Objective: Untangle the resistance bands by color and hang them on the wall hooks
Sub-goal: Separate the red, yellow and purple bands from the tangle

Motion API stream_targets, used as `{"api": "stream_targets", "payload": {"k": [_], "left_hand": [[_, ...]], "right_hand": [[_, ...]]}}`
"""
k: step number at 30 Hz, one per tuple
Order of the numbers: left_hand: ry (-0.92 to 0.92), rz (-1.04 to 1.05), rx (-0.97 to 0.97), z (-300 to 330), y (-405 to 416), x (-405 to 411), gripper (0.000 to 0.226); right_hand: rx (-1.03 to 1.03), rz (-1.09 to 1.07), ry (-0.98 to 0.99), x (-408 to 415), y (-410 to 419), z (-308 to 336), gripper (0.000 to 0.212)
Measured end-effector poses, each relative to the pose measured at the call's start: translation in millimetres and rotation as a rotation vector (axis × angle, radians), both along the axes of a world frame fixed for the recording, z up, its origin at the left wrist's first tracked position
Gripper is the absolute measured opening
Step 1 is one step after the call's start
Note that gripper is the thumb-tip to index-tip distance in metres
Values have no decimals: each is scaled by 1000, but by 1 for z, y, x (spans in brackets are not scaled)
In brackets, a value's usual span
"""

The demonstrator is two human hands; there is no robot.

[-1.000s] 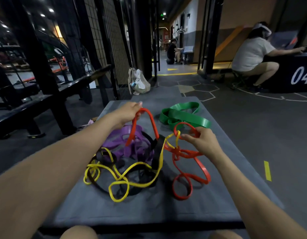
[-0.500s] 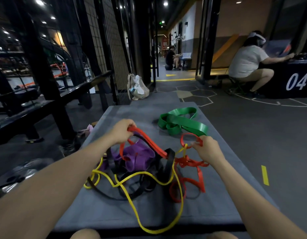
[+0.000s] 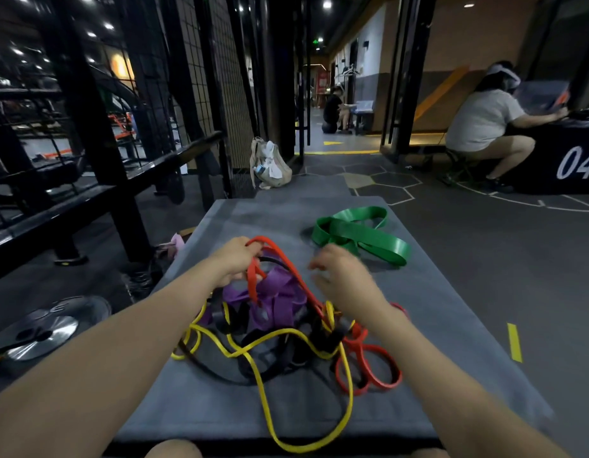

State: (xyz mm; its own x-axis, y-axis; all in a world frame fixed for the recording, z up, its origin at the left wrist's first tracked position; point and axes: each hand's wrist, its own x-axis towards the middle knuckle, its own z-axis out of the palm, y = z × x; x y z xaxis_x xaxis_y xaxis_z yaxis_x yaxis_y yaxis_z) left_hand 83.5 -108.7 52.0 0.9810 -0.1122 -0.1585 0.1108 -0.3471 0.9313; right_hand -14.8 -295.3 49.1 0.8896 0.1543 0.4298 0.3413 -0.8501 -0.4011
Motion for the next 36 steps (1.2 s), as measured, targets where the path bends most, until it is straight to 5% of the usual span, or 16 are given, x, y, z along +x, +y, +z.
{"api": "stream_targets", "payload": {"k": [3,9,15,19,23,26,31,34,36], "left_hand": [[-5,-13,-10,-2,-4,-1,21],[-37,-13,37,-4,8,3,21],[-90,-76,-59,-24,27,17,10],[-58,-124,-102,-48,26,13,11],[-79,-45,-213,-59,17,23,10],[-143,43,-125,-62,17,35,8],[-66,85,-187,-60,12,43,16],[24,48,-253,-65,14,37,9],[74,23,-315,-71,16,32,6]], "right_hand": [[-68,189,94,6,46,-13,37],[-339,-62,76,26,76,-47,76],[-470,-133,166,36,72,-36,40],[-184,-84,235,44,58,-20,18],[120,-43,213,45,39,-17,25],[290,-41,148,43,27,-13,32],[461,-118,174,51,15,-24,13],[291,-158,243,55,9,-34,14],[-54,-217,316,58,9,-41,35]]}}
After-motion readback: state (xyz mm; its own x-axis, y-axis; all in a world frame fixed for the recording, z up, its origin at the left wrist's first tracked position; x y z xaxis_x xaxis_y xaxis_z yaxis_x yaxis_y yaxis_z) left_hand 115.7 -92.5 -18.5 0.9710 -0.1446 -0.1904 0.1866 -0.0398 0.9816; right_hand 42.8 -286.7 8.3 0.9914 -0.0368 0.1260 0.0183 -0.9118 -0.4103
